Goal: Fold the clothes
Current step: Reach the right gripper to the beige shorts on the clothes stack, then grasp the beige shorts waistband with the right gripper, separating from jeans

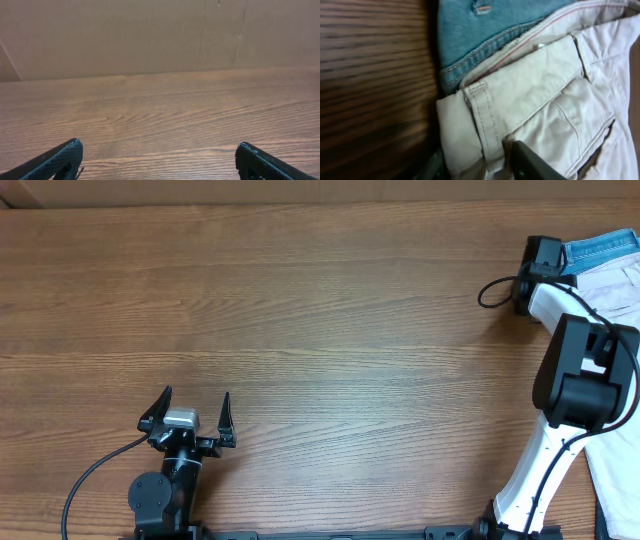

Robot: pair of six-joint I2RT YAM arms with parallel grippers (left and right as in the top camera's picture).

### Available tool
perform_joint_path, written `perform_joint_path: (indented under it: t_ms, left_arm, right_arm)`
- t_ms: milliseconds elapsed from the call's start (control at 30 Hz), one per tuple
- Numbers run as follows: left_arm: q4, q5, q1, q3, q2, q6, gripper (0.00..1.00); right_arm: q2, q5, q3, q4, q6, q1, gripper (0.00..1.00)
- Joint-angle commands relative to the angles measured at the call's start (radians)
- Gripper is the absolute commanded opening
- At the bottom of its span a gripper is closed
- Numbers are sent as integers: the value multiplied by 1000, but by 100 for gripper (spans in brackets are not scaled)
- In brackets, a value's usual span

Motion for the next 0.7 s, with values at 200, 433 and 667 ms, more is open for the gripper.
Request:
perform_joint_path:
  t_ms: [200,433,667]
  left_arm:
    - [0,9,-6,-4,-10,19,100]
    - [0,9,-6,-4,-10,19,100]
    - [0,9,-6,-4,-10,19,100]
  right_arm:
    - [16,77,25,9,126,-5,6]
    - [-26,115,55,-3,256,-2,4]
    - [-166,98,55,-7,323,2,4]
